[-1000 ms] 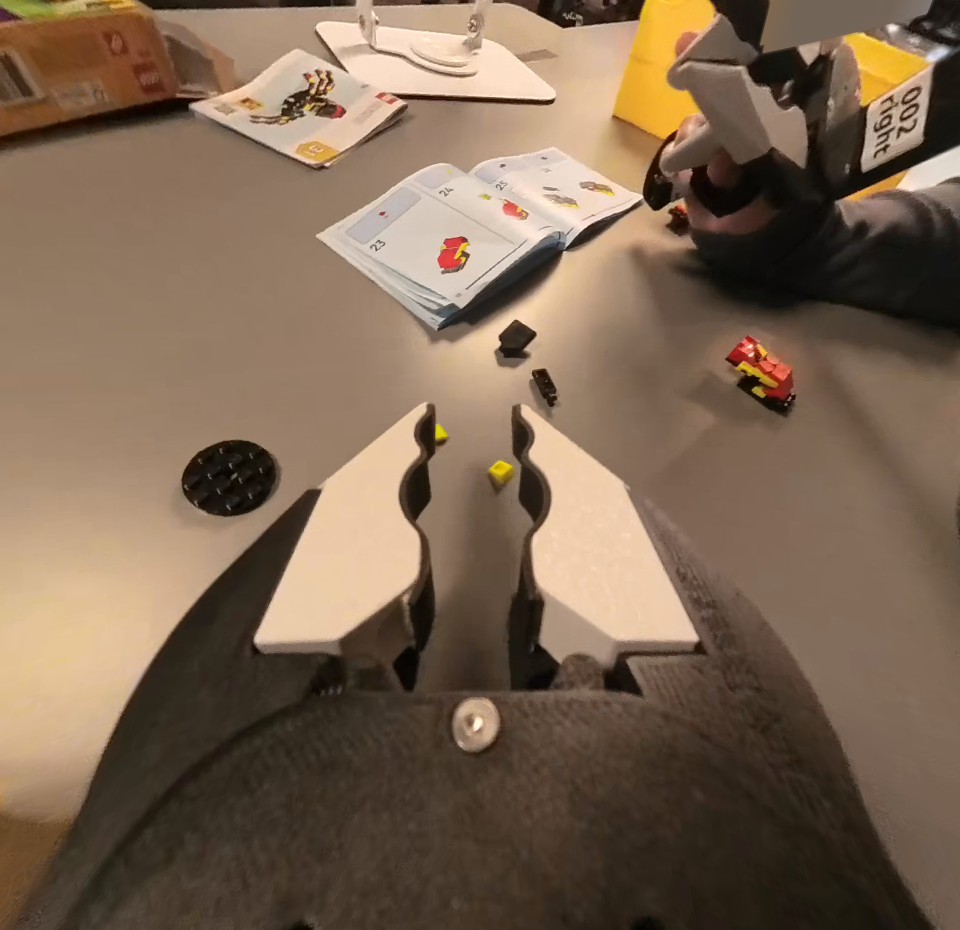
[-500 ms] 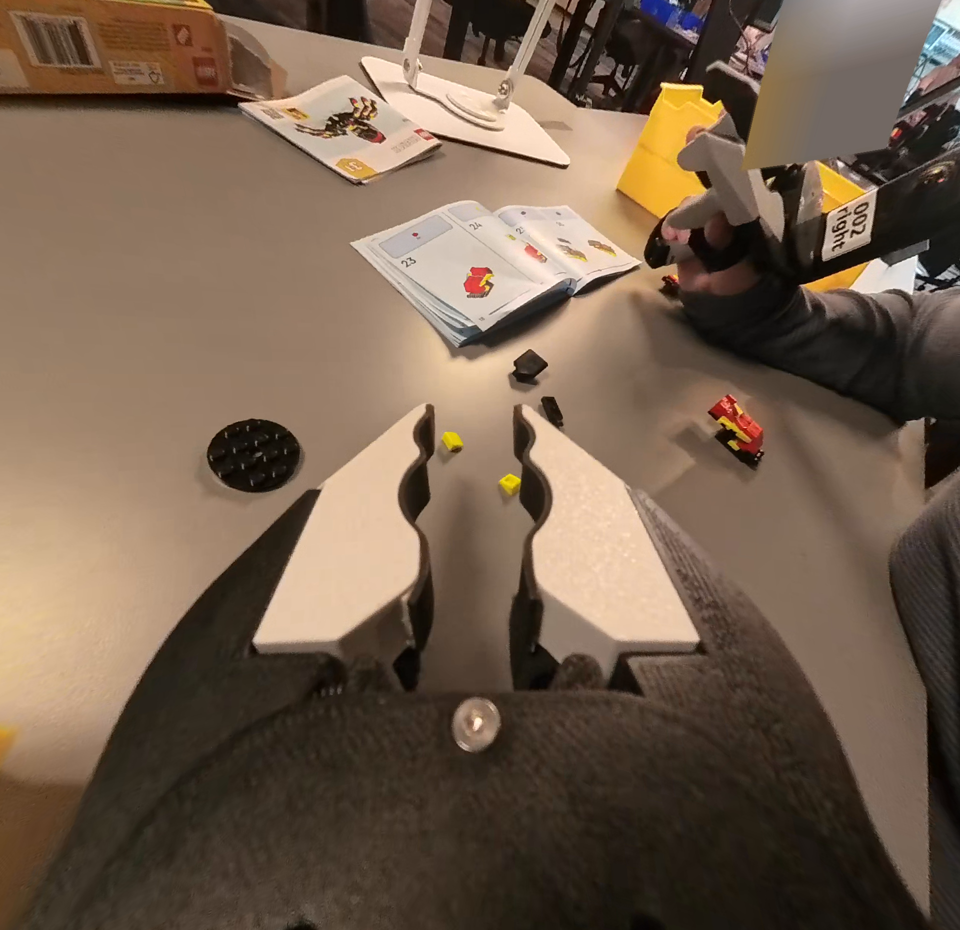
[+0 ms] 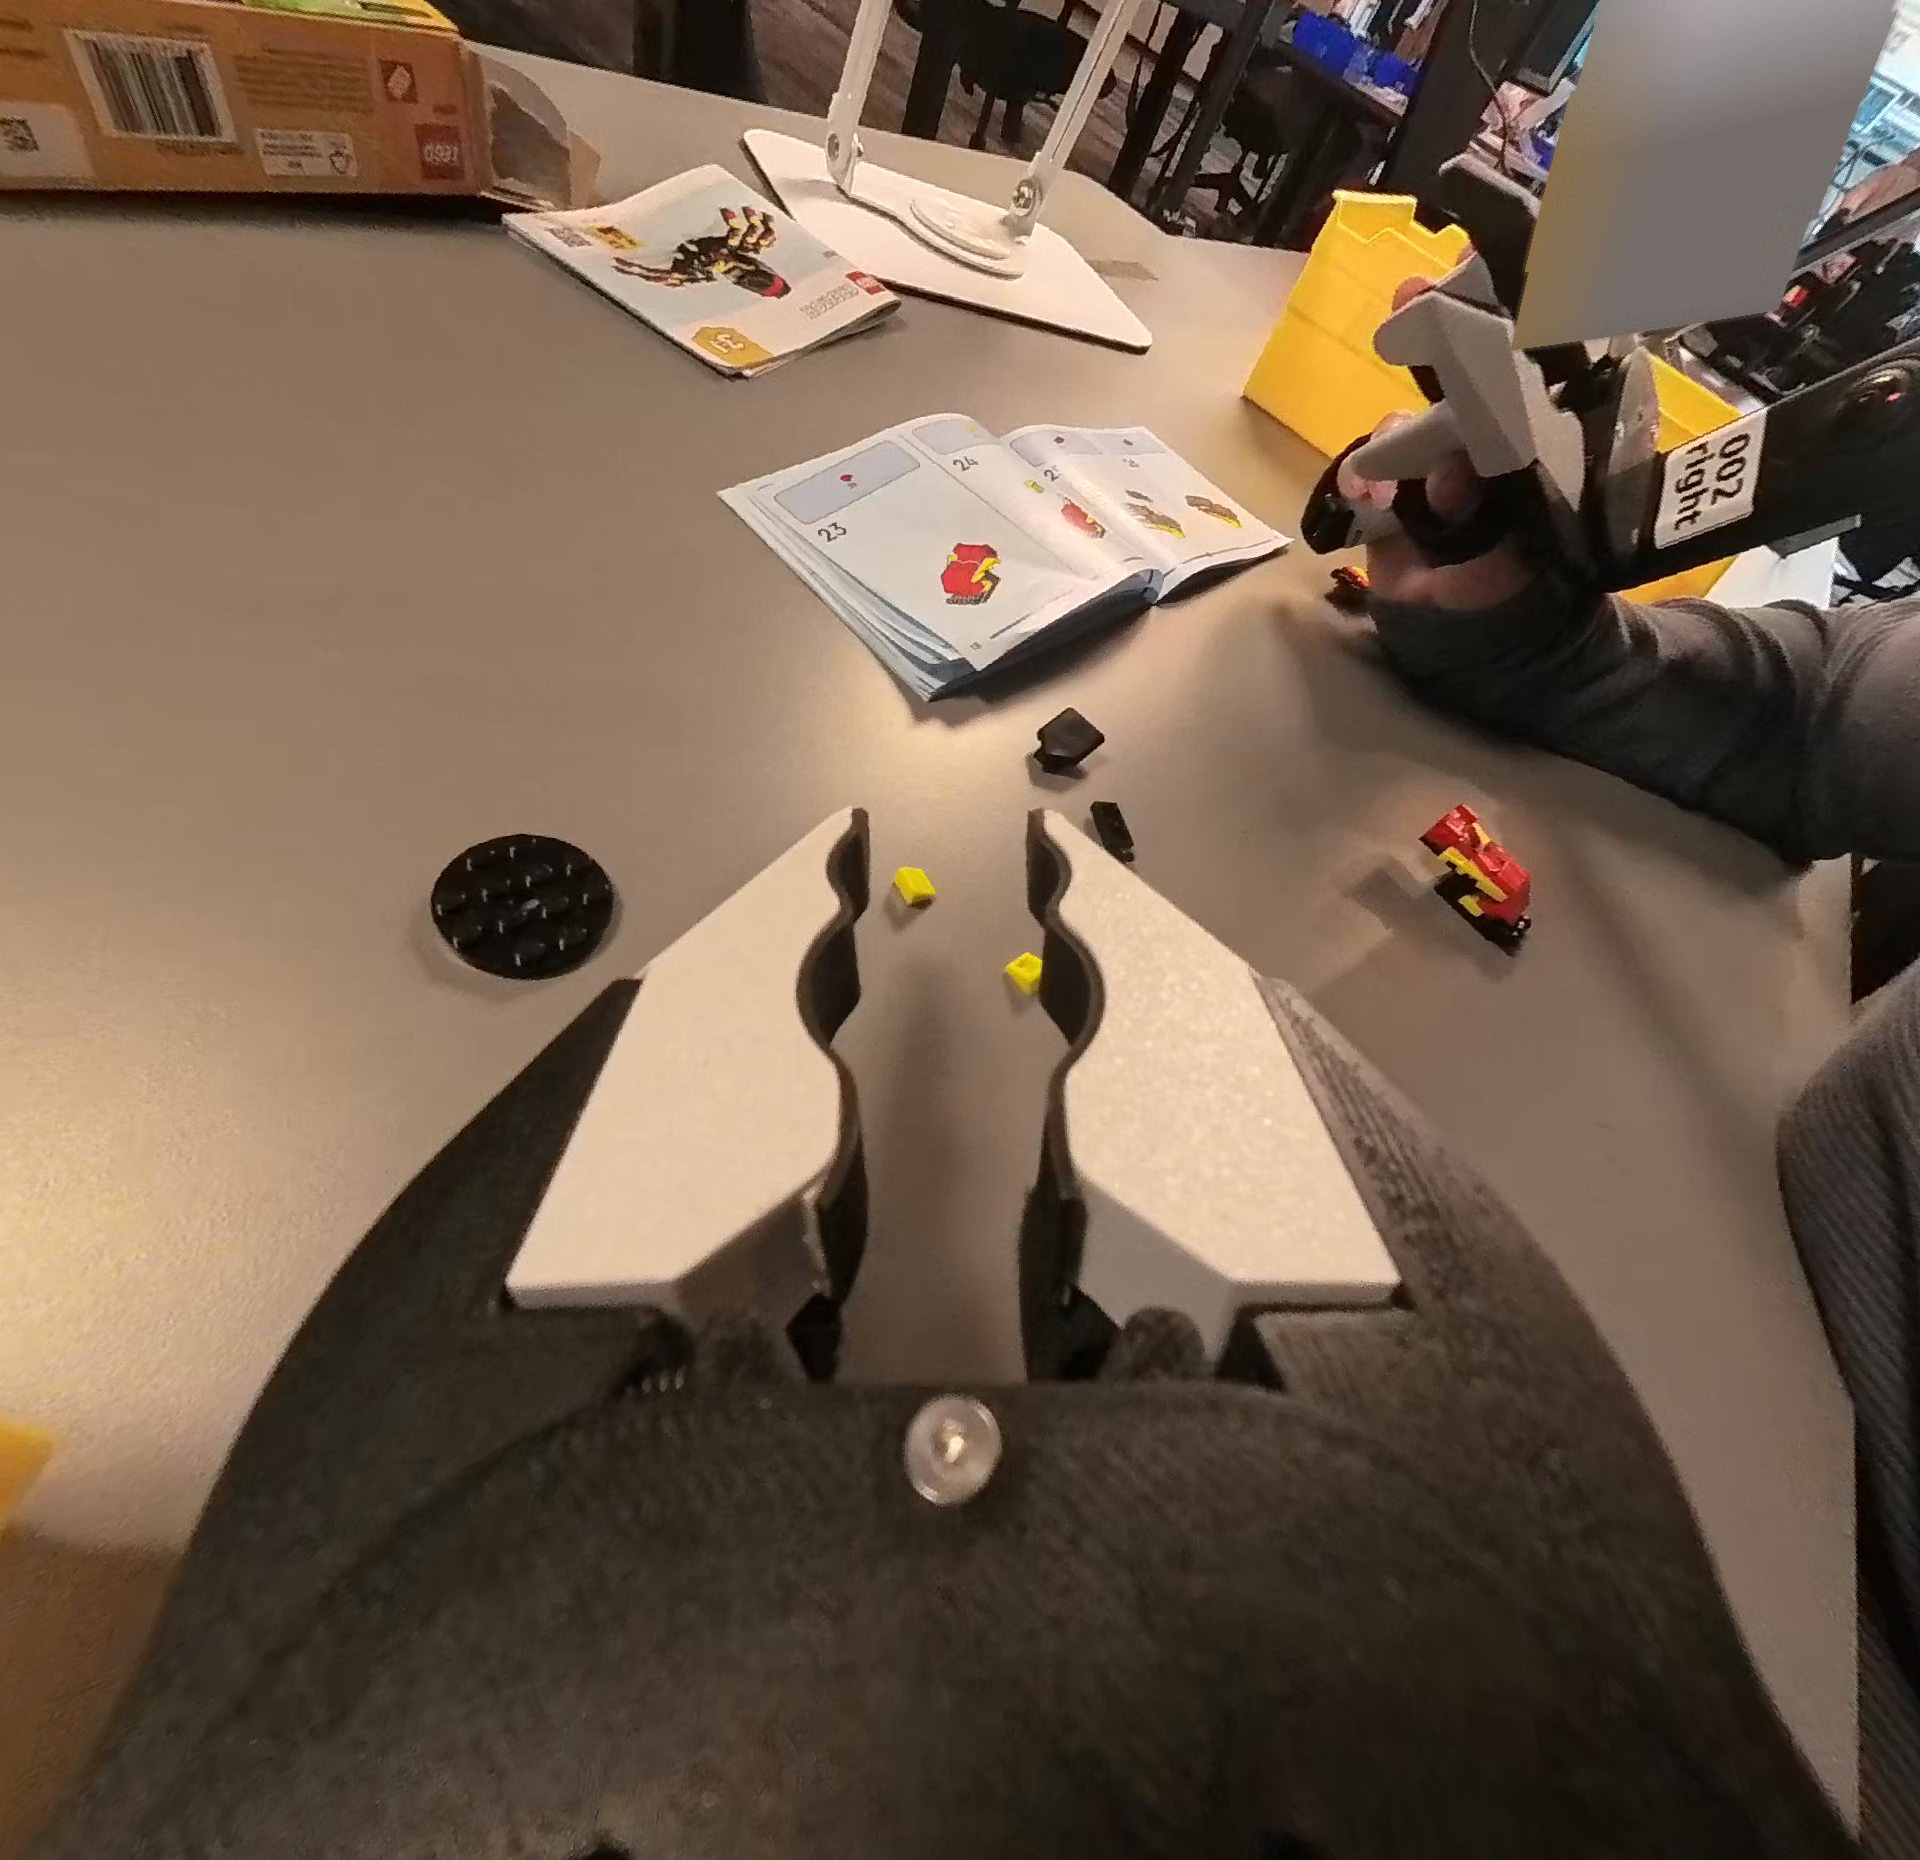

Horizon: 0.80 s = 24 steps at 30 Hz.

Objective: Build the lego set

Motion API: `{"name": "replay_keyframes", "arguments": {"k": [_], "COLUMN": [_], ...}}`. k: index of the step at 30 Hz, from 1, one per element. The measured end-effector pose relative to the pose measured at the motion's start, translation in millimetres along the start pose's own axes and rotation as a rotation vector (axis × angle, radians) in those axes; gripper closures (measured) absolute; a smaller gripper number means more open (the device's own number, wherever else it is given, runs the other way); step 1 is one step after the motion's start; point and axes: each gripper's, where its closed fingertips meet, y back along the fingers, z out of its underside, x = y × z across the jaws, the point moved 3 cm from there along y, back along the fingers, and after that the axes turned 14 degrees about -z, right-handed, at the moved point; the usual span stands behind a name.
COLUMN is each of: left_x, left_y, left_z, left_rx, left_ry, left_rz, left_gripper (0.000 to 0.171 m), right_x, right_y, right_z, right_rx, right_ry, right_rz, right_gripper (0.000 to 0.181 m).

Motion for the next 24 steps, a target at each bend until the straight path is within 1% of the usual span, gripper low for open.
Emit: {"name": "replay_keyframes", "arguments": {"k": [4, 5, 7, 9, 11, 14, 16, 17, 19, 21, 24], "left_x": [3, 11, 33, 54, 70, 76, 72, 65, 44, 29, 18], "left_y": [1, 4, 10, 11, 6, -1, -1, -2, -5, -7, -12], "left_z": [0, -1, -2, -3, 1, 3, 2, 0, -2, -1, 1], "left_rx": [0.015, 0.032, 0.107, 0.183, 0.213, 0.245, 0.242, 0.223, 0.16, 0.099, 0.022], "left_ry": [-0.031, -0.074, -0.192, -0.314, -0.43, -0.54, -0.528, -0.49, -0.392, -0.304, -0.196], "left_rz": [0.006, 0.048, 0.133, 0.17, 0.163, 0.065, 0.043, 0.017, -0.071, -0.107, -0.111], "left_gripper": [0.139, 0.135, 0.134, 0.133, 0.133, 0.137, 0.138, 0.14, 0.143, 0.145, 0.147], "right_x": [0, 0, 0, -1, -1, -2, -2, -2, -2, -3, -3], "right_y": [0, 0, 0, 0, 0, 0, 0, 0, 0, 0, -1], "right_z": [0, 1, 1, 1, 1, 1, 1, 1, 1, 2, 2], "right_rx": [-0.002, -0.003, -0.003, -0.004, -0.004, -0.005, -0.006, -0.006, -0.008, -0.01, -0.011], "right_ry": [0.001, 0.0, 0.0, 0.001, 0.001, 0.003, 0.003, 0.003, 0.002, 0.001, 0.002], "right_rz": [-0.004, -0.004, -0.006, -0.008, -0.011, -0.015, -0.018, -0.02, -0.023, -0.026, -0.031], "right_gripper": [0.15, 0.15, 0.15, 0.15, 0.15, 0.15, 0.15, 0.15, 0.15, 0.15, 0.15]}}
